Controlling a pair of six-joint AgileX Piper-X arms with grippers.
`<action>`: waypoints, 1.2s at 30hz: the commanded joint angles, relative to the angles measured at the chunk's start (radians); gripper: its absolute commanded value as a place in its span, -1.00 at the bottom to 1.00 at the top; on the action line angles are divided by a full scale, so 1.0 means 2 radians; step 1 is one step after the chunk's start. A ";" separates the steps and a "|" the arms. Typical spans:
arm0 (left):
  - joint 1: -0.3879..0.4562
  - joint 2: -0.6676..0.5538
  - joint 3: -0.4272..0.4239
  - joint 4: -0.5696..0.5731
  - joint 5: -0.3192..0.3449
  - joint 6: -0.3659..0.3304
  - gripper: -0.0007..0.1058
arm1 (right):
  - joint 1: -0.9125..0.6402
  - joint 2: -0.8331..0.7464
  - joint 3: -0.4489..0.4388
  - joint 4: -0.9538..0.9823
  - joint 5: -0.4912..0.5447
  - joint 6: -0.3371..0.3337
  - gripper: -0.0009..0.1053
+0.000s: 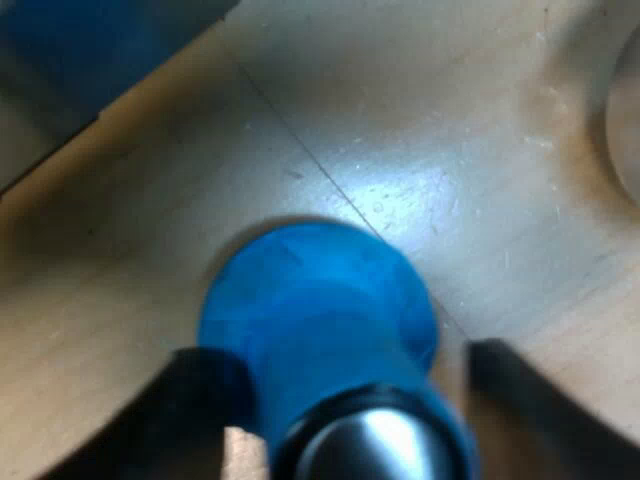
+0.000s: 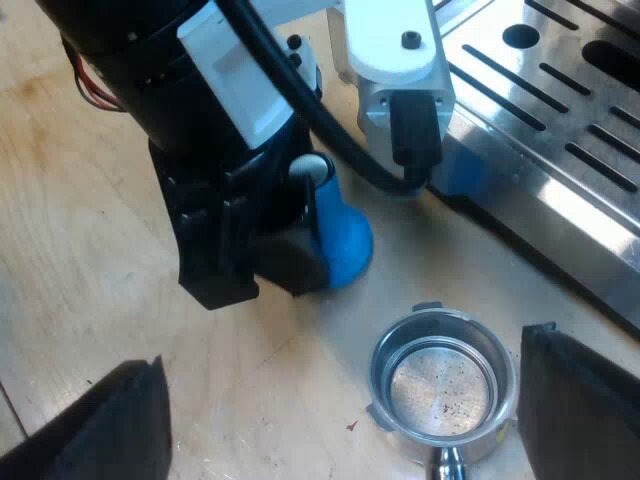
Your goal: Grind coffee beans and then tamp
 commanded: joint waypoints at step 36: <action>0.000 -0.207 -0.002 0.076 -0.022 0.000 -0.98 | 0.001 -0.002 -0.001 -0.007 0.000 0.001 0.38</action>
